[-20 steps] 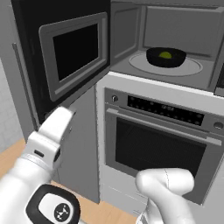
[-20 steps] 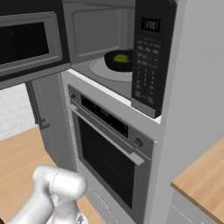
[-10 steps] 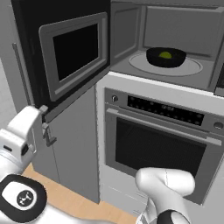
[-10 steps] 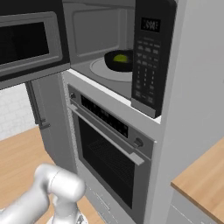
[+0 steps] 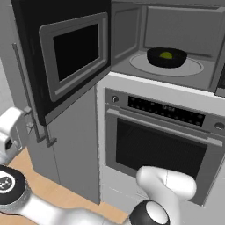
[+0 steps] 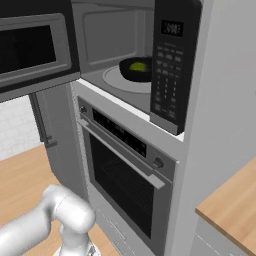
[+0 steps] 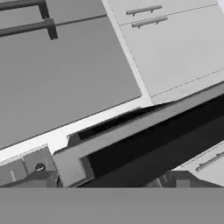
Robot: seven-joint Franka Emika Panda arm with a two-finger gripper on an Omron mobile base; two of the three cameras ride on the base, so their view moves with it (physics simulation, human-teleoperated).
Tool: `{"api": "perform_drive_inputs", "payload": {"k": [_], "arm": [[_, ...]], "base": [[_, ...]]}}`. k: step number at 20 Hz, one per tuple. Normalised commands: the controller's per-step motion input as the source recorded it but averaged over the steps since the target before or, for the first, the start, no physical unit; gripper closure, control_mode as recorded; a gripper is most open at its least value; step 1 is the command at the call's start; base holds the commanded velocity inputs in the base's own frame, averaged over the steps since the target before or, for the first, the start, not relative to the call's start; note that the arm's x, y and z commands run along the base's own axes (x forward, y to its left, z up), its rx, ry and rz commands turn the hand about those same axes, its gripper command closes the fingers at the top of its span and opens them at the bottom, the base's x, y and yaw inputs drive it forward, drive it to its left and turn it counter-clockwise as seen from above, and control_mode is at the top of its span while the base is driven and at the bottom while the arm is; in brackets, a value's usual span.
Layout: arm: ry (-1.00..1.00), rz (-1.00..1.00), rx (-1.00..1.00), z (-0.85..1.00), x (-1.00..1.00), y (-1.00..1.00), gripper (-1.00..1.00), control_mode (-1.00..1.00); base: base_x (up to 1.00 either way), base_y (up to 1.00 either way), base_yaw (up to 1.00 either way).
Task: Pick the lime from the sink and place it in the bowl. Then pick the bowl and place it in the microwave. Then close the microwave door and press the start button.
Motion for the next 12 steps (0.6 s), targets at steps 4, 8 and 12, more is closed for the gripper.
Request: {"api": "perform_drive_inputs", "payload": {"k": [4, 8, 12], "arm": [[0.01, 0.0, -0.01, -0.57, 1.0, 0.5, -1.0, -1.0], [0.0, 0.0, 0.0, -0.33, 0.85, 0.27, -1.0, -1.0], [0.0, 0.0, 0.0, 0.0, 0.57, -0.28, -1.0, -1.0]], "base": [[0.0, 0.0, 0.0], [0.0, 0.0, 0.0], [0.0, 0.0, 0.0]]}}
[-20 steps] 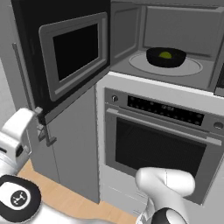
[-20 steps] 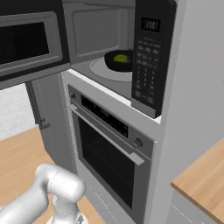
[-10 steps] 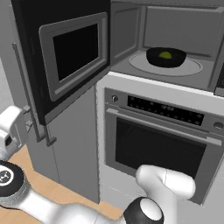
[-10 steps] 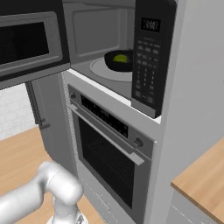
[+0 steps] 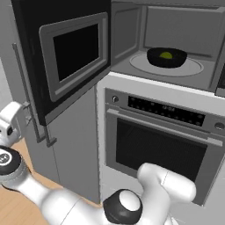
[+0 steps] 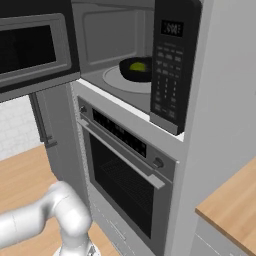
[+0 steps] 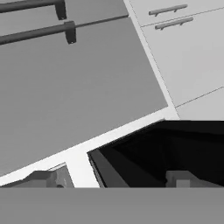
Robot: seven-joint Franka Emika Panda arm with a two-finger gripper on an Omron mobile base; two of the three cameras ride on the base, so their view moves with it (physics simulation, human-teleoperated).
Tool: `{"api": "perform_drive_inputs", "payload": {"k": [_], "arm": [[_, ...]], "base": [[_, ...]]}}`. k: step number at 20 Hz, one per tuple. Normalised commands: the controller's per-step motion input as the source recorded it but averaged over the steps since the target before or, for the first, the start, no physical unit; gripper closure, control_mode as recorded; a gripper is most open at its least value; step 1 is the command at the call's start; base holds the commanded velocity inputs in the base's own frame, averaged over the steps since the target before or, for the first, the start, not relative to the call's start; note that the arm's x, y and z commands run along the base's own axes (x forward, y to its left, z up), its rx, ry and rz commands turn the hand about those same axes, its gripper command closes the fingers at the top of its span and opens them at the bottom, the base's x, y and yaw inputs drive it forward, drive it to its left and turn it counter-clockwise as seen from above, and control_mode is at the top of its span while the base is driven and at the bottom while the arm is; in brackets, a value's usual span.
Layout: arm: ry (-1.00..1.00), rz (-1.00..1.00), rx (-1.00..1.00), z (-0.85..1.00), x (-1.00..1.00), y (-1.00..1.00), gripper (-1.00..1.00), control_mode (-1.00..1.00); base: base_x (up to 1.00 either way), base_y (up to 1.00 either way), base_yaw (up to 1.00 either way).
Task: Pick the lime from the sink and place it in the bowl. Then pick the bowl and place it in the microwave. Then close the microwave door and press the start button.
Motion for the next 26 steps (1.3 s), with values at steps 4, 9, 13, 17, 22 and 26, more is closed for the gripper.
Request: {"api": "perform_drive_inputs", "payload": {"k": [4, 9, 13, 17, 22, 26], "arm": [[-0.02, 0.0, 0.07, 0.23, 0.35, -0.62, -1.0, -1.0], [-0.14, 0.0, 0.11, 0.29, 0.15, -0.85, -1.0, -1.0], [-0.33, 0.0, 0.1, 0.42, -0.45, -0.79, -1.0, -1.0], [-0.34, 0.0, 0.14, 0.35, -0.55, -0.98, -1.0, -1.0], [-0.28, 0.0, 0.17, 0.31, -0.34, -1.0, -1.0, -1.0], [-0.09, 0.0, 0.2, 0.27, 0.0, -1.0, -1.0, -1.0]], "base": [[0.0, 0.0, 0.0], [0.0, 0.0, 0.0], [0.0, 0.0, 0.0], [0.0, 0.0, 0.0], [0.0, 0.0, 0.0], [0.0, 0.0, 0.0]]}}
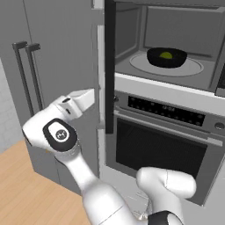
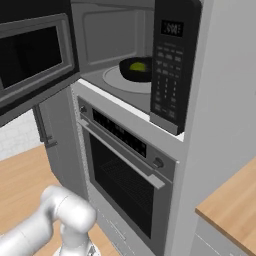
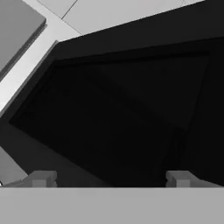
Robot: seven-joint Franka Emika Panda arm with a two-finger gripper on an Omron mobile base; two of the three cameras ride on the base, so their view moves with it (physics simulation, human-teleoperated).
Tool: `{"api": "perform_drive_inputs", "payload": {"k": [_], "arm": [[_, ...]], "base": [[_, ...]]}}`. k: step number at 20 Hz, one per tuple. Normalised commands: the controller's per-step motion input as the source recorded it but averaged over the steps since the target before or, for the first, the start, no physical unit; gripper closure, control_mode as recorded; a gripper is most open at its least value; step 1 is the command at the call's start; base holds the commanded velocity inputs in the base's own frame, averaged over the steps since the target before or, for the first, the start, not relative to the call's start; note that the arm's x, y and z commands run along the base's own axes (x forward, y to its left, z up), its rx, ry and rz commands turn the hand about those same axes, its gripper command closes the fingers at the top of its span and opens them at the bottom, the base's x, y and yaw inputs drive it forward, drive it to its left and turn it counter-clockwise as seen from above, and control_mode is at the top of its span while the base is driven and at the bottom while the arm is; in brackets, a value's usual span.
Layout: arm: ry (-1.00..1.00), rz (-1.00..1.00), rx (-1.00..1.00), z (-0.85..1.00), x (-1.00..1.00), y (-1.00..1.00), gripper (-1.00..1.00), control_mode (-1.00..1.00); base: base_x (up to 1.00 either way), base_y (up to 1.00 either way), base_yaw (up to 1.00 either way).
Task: Pick the lime from the sink and place it in the bowl. Then pick the bowl and place it in the microwave. Then close the microwave door and press the start button.
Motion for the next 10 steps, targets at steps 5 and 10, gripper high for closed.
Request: {"api": "perform_drive_inputs", "payload": {"k": [5, 10], "arm": [[-0.02, 0.0, 0.19, 0.25, 0.0, -0.97, -1.0, -1.0], [0.0, 0.0, 0.18, 0.31, 0.0, -0.98, -1.0, -1.0]], "base": [[0.0, 0.0, 0.0], [0.0, 0.0, 0.0]]}}
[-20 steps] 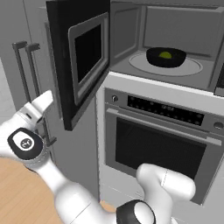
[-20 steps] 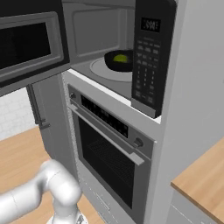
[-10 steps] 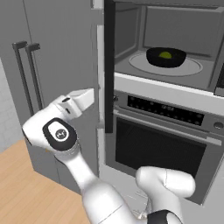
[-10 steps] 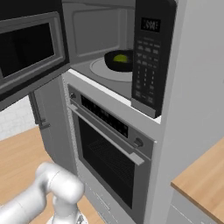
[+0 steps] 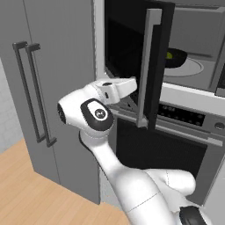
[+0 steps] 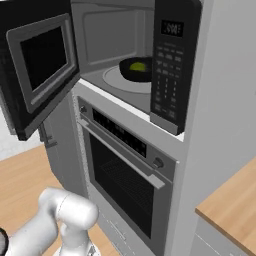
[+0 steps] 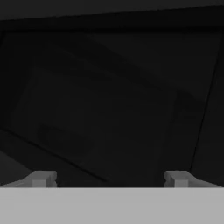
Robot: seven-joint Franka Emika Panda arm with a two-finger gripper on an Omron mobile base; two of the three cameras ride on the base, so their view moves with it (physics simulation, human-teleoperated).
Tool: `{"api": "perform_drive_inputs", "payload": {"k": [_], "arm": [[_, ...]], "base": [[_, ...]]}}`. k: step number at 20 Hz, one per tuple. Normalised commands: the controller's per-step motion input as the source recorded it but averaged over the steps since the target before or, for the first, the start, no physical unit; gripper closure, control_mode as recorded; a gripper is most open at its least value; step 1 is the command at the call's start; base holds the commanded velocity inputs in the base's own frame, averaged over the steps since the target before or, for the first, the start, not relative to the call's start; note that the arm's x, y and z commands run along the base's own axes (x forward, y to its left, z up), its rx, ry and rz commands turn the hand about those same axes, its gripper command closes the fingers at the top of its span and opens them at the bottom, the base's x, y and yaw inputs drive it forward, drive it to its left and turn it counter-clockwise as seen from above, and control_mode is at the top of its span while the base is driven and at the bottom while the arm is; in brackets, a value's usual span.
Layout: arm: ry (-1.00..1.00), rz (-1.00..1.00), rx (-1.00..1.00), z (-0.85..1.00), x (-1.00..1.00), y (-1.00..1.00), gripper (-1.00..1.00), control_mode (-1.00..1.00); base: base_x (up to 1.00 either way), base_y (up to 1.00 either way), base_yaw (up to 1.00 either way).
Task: Pick the lime from the sink and place it in the bowl. Then pick the bowl and place it in the microwave. Then close the microwave door and press the start button.
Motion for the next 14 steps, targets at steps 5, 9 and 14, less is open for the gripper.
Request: {"api": "perform_drive_inputs", "payload": {"k": [5, 9, 14], "arm": [[0.0, 0.0, 0.19, 0.3, 0.0, -1.0, -1.0, -1.0], [-0.01, 0.02, 0.2, 0.06, 0.23, -0.99, -1.0, -1.0], [-0.03, 0.09, 0.15, 0.0, 0.52, -0.8, -1.0, -1.0]], "base": [[0.0, 0.0, 0.0], [0.0, 0.0, 0.0], [0.0, 0.0, 0.0]]}}
